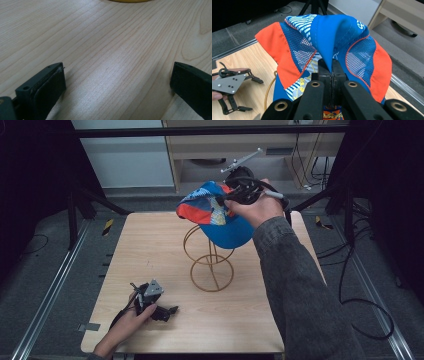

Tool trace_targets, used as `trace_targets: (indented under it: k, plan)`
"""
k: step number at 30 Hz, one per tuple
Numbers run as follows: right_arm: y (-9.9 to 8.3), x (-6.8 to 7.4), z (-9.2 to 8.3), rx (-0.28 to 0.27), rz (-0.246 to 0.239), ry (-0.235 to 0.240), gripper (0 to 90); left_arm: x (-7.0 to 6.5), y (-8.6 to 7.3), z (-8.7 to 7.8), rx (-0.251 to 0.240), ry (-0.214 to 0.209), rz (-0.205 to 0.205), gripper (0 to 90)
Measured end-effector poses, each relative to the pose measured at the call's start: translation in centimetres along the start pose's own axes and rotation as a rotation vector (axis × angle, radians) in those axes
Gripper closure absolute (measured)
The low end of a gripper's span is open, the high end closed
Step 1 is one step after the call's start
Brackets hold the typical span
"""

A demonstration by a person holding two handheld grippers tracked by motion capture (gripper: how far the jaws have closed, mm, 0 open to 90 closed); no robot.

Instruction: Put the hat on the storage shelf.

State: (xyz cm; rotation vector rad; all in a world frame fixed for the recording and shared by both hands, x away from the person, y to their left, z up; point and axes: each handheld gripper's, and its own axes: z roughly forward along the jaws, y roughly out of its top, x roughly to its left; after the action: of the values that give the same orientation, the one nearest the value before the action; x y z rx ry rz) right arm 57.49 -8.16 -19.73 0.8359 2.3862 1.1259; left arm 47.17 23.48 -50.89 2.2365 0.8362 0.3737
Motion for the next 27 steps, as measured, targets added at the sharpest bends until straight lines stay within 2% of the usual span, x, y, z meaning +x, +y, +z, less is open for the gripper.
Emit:
trace_targets:
  k: [27]
  plan:
    - [-0.5, 1.5, 1.7, 0.053, -0.03, 0.055, 89.6, 0.0, 0.0, 0.0, 0.0, -0.001, 0.0, 0.0]
